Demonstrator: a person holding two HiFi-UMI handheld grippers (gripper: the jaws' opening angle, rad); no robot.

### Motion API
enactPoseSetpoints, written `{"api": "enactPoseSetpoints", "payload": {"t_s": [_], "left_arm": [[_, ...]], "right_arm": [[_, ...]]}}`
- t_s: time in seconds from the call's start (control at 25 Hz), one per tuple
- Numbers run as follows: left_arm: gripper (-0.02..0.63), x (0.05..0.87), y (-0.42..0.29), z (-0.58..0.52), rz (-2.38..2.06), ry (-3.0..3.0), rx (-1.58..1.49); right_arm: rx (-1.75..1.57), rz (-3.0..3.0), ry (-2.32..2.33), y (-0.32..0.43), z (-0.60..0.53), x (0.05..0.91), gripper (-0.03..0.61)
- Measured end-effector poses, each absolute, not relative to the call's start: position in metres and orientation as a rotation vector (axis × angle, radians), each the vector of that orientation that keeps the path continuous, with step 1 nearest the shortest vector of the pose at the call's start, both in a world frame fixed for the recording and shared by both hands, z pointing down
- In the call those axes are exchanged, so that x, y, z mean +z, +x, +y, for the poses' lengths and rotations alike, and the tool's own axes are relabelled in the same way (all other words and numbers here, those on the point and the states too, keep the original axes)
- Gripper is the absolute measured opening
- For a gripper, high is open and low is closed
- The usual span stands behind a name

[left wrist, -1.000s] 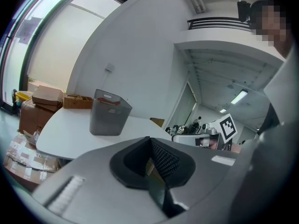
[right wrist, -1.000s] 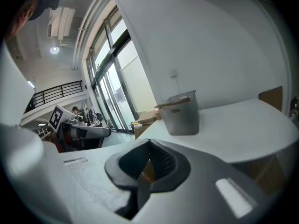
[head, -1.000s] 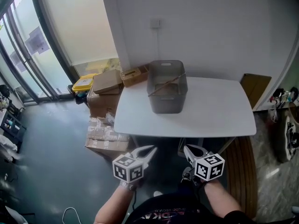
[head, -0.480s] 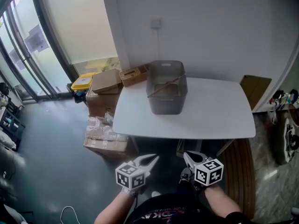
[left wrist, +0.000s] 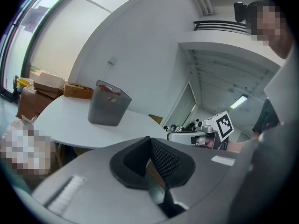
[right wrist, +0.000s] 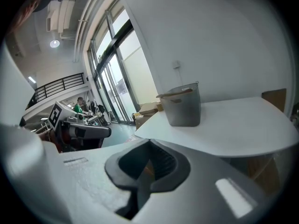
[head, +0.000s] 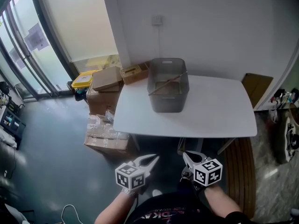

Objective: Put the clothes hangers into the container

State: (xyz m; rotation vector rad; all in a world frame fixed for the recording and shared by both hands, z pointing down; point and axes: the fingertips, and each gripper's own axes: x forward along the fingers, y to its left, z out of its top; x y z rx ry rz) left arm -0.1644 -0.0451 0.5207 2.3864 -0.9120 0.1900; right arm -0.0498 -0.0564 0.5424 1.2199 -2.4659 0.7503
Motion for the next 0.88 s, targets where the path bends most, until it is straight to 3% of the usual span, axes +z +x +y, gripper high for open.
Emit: {"api": "enactPoseSetpoints", "payload": {"t_s": [0.88], "left_arm": [[0.005,0.5212,-0.1617,-0.0362,-0.895,2.396,0.193]], "right_arm": [[0.742,-2.468,1.228,-0.0521,-0.0556,0.5431,0.000]]}}
